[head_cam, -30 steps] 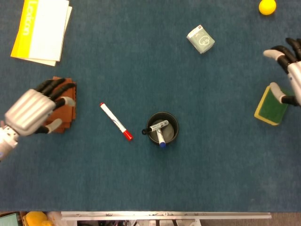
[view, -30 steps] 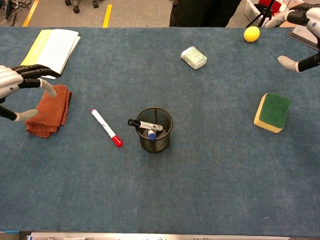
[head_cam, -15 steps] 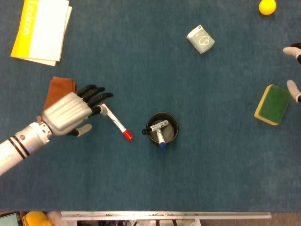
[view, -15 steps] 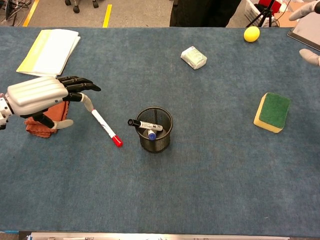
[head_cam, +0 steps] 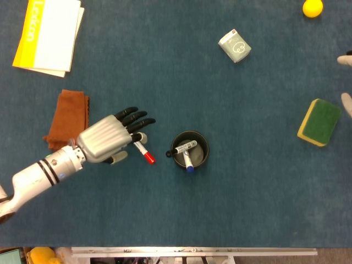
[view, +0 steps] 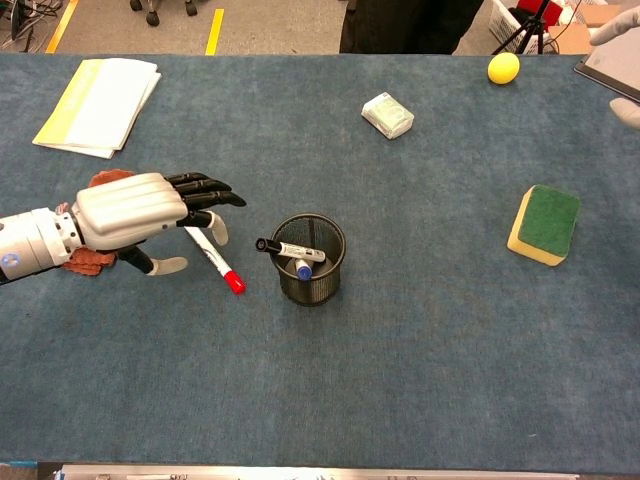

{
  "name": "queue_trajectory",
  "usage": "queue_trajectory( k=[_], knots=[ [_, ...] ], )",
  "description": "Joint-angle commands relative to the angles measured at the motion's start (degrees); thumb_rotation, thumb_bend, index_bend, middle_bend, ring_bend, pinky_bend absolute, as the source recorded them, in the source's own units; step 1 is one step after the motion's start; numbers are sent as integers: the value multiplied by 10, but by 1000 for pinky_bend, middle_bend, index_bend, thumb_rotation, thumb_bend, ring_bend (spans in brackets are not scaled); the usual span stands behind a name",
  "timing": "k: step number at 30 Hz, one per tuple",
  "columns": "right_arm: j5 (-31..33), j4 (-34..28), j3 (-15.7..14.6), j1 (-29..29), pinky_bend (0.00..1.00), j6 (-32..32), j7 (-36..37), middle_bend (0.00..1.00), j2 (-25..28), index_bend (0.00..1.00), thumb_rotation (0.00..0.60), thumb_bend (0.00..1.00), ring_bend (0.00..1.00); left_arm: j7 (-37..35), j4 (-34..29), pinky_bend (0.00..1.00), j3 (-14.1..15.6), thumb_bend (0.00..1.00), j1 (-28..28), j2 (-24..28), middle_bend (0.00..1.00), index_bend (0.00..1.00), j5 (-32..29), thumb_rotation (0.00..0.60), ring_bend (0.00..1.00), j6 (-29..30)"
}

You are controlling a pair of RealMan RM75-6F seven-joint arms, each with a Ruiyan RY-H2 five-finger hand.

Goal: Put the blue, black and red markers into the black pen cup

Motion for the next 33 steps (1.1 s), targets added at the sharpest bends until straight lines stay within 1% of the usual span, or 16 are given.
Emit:
queue_trajectory(
  k=[1, 8, 18, 28, 33],
  knots=[
    [-2, 3, 1, -3, 0, 0, 5, 222, 0, 265, 600, 346, 0, 7, 2, 83, 0, 331, -5, -11, 68, 329, -11, 600, 0, -10],
    [-6, 9, 6, -10, 0, -2, 19, 222, 3, 265, 600, 345, 0, 33, 7, 83, -4, 332, -16, -33, 68, 331, -34, 600, 0, -32],
    [-9, 14, 12, -18, 0, -3, 31, 222, 5, 265, 600, 345, 0, 63, 5, 82, 4, 332, -21, -47, 68, 341, -60, 600, 0, -54],
    [-13, 16, 15, -27, 0, -2, 42, 222, 10, 268, 600, 345, 0, 74, 10, 83, 9, 332, -18, -67, 69, 343, -74, 600, 0, -49],
    [-14, 16, 17, -31, 0, -1, 46, 222, 14, 268, 600, 345, 0, 78, 11, 83, 13, 332, -17, -74, 69, 375, -78, 600, 0, -48]
  ],
)
